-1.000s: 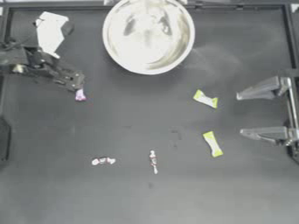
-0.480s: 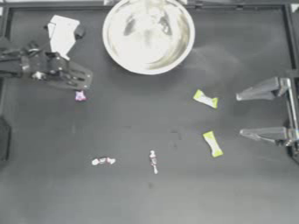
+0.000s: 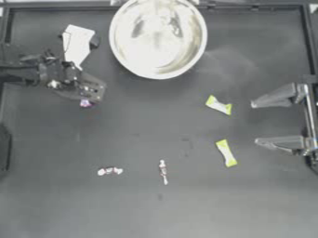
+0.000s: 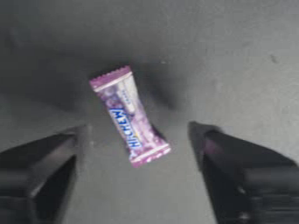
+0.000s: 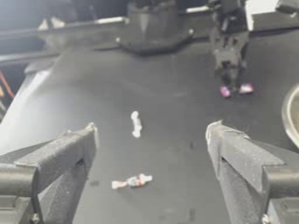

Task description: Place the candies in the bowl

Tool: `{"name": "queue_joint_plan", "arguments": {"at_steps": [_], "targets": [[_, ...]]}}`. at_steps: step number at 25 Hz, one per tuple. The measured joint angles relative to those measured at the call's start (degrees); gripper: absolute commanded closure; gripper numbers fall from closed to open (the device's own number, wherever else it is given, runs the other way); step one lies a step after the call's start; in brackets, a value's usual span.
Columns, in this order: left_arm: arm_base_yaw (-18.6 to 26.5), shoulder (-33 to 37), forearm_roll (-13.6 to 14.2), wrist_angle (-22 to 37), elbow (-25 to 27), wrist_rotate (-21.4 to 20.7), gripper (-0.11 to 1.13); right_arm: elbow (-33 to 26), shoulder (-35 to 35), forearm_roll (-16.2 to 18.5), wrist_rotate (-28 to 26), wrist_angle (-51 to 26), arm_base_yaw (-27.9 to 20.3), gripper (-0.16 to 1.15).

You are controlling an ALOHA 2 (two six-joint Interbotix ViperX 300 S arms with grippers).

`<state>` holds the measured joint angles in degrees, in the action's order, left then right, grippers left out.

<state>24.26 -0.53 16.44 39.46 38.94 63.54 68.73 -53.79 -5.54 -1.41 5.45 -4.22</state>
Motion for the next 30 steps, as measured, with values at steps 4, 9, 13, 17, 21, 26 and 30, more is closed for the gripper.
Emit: {"name": "queue_joint_plan", "arguments": {"at_steps": [4,9,13,17,21,26,30], "targets": [[-0.09,-0.62,0.53,0.00,-0.18,0.70,0.00,0.26,-0.44,0.00,0.00,0.00,0.00,-0.03],[0.35,-1.76,1.14,0.18,-0.26,2.64,0.00,0.97,-1.93,-0.26,0.00,0.00,0.00,-0.03],[0.44,-2.55,1.49,0.97,-0.26,4.04,0.02,1.41,-3.16,-0.53,0.00,-0.53,0.00,-0.03],[0.53,-3.08,2.64,2.37,-0.35,6.24,0.09,1.32,-3.25,-0.62,0.00,-1.41,-0.09,-0.03],[0.62,-3.08,3.43,1.85,-0.62,6.86,0.15,1.32,-3.34,-0.62,0.00,-1.58,0.00,-0.03],[0.88,-3.43,3.43,1.67,-1.23,6.86,0.15,1.32,-3.52,-0.62,0.00,-1.67,0.00,-0.03],[0.88,-4.31,3.43,1.58,-1.23,6.94,0.15,1.32,-3.69,-0.62,0.00,-1.67,0.00,-0.03]]}}
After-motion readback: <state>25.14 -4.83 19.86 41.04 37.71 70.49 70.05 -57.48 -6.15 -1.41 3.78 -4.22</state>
